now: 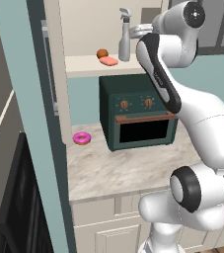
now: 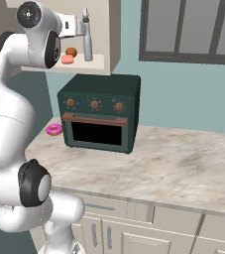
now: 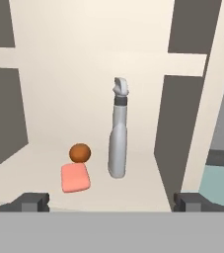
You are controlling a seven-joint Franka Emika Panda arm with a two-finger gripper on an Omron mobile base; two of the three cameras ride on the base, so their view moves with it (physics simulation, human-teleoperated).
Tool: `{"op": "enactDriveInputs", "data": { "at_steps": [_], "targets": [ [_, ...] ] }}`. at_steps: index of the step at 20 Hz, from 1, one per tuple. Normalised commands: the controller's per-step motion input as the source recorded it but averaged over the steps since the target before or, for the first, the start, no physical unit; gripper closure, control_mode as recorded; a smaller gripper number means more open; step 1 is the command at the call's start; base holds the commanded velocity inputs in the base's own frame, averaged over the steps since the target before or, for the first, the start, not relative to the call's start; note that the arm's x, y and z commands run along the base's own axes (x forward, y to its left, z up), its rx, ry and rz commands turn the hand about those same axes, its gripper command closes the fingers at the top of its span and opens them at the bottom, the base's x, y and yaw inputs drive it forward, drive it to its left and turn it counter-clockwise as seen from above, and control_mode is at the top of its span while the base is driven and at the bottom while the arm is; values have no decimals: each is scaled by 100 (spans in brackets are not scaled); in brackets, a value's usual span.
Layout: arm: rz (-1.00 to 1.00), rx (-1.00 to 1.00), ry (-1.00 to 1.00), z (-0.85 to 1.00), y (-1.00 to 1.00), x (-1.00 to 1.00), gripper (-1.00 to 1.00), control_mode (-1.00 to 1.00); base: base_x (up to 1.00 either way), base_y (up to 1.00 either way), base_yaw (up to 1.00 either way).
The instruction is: Pick the spray and bar soap from the cabinet and place them on the counter.
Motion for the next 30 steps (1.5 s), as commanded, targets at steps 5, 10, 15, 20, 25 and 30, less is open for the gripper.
{"op": "enactDriveInputs", "data": {
  "at_steps": [5, 10, 15, 20, 25, 30],
  "targets": [
    [0, 0, 0, 0, 0, 22, -100, -100, 0, 0, 0],
    [0, 0, 0, 0, 0, 24, -100, -100, 0, 0, 0],
    [0, 0, 0, 0, 0, 24, -100, -100, 0, 0, 0],
    [0, 0, 0, 0, 0, 27, -100, -100, 0, 0, 0],
    [0, 0, 0, 0, 0, 27, -100, -100, 0, 0, 0],
    [0, 0, 0, 0, 0, 26, -100, -100, 0, 0, 0]
  ]
}}
